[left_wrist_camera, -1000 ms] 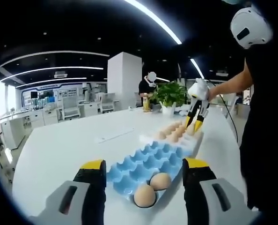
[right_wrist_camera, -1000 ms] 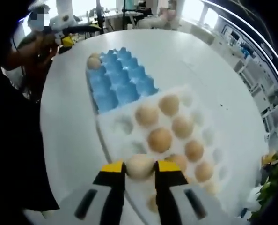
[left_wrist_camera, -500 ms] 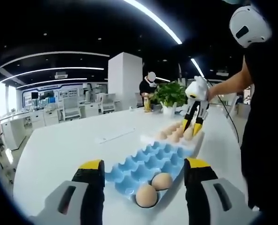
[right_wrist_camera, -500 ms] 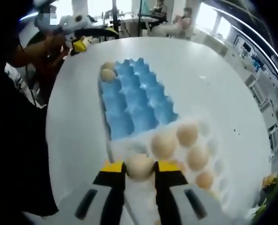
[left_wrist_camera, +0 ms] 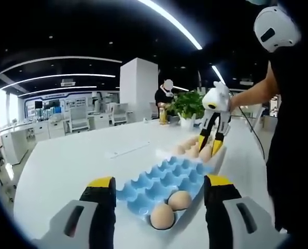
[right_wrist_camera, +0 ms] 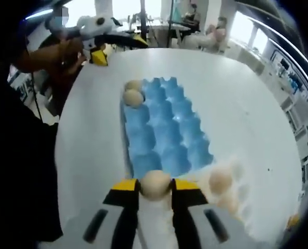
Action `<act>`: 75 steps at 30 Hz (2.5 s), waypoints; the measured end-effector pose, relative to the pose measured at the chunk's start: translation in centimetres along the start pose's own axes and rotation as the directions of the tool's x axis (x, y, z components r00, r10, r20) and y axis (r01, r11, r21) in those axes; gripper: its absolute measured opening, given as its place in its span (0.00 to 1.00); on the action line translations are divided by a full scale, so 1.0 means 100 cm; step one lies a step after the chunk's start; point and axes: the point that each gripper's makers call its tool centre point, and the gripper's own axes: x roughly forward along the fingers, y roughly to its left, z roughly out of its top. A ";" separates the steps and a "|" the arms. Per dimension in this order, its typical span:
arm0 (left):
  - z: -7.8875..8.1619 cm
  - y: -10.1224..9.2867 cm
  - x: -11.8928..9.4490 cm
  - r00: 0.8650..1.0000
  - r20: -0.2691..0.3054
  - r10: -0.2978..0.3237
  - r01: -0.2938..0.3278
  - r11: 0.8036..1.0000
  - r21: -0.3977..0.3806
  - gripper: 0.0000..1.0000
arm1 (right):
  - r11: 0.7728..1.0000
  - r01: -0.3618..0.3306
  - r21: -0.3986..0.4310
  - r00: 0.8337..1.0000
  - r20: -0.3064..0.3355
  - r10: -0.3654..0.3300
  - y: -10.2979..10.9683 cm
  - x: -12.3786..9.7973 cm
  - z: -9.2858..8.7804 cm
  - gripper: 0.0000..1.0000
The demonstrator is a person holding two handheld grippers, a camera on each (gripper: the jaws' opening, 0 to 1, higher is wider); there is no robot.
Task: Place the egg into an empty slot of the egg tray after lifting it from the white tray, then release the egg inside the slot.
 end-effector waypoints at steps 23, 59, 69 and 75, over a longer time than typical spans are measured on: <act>0.003 0.005 -0.001 1.000 0.007 0.004 -0.004 1.000 -0.004 0.71 | 0.994 -0.061 -0.086 0.996 0.055 0.066 0.016 0.026 0.050 0.24; -0.003 0.008 -0.004 1.000 0.002 0.001 -0.001 1.000 -0.009 0.69 | 0.984 -0.105 -0.142 0.988 0.096 0.119 0.029 0.055 0.088 0.24; -0.003 0.007 -0.004 1.000 0.003 -0.004 0.004 1.000 -0.010 0.68 | 0.983 -0.117 -0.143 0.987 0.094 0.131 0.032 0.068 0.091 0.24; -0.003 0.006 -0.004 1.000 0.001 -0.008 0.008 1.000 -0.008 0.67 | 0.983 -0.123 -0.134 0.988 0.081 0.135 0.031 0.078 0.086 0.24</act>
